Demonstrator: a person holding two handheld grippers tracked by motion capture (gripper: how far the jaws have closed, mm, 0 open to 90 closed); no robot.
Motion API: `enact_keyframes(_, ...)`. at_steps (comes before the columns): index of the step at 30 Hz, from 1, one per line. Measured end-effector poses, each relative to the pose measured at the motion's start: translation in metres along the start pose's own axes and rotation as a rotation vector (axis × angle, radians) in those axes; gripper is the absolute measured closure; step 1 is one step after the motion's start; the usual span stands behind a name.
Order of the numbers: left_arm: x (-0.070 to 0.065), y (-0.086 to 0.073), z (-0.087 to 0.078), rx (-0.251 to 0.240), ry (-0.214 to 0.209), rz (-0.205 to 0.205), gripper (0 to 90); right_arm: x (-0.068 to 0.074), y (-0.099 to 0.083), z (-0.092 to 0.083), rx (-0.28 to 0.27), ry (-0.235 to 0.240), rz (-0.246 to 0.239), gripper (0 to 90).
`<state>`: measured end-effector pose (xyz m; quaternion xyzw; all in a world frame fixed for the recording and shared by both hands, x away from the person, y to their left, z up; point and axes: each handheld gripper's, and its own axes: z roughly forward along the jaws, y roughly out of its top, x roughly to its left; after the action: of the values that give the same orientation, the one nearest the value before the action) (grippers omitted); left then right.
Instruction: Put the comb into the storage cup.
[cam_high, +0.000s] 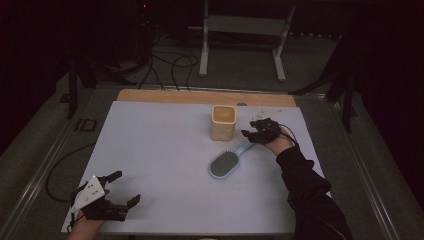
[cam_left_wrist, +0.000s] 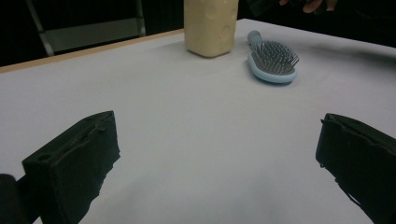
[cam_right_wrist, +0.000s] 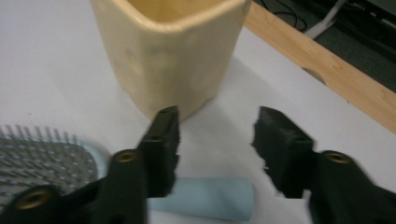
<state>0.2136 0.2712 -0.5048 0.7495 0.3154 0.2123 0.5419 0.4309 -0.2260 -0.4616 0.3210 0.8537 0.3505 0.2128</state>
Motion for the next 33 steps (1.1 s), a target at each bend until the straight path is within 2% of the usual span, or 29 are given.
enact_keyframes(3, 0.000, 0.000, 0.000, 0.002, -0.001, 0.000, 0.0, -0.002, -0.002, 0.006, 0.021, 0.002, 0.002, 66.4)
enact_keyframes(12, 0.000, 0.000, 0.000, 0.000, -0.002, -0.007, 0.0, -0.004, -0.002, 0.021, 0.094, 0.004, -0.021, 89.4)
enact_keyframes(23, 0.001, -0.001, -0.001, -0.001, -0.005, -0.012, 0.0, 0.001, -0.007, 0.041, 0.196, 0.005, -0.055, 90.0)
enact_keyframes(33, 0.001, 0.000, -0.001, -0.005, -0.005, -0.012, 0.0, 0.000, -0.016, 0.040, 0.242, 0.021, -0.080, 90.0)
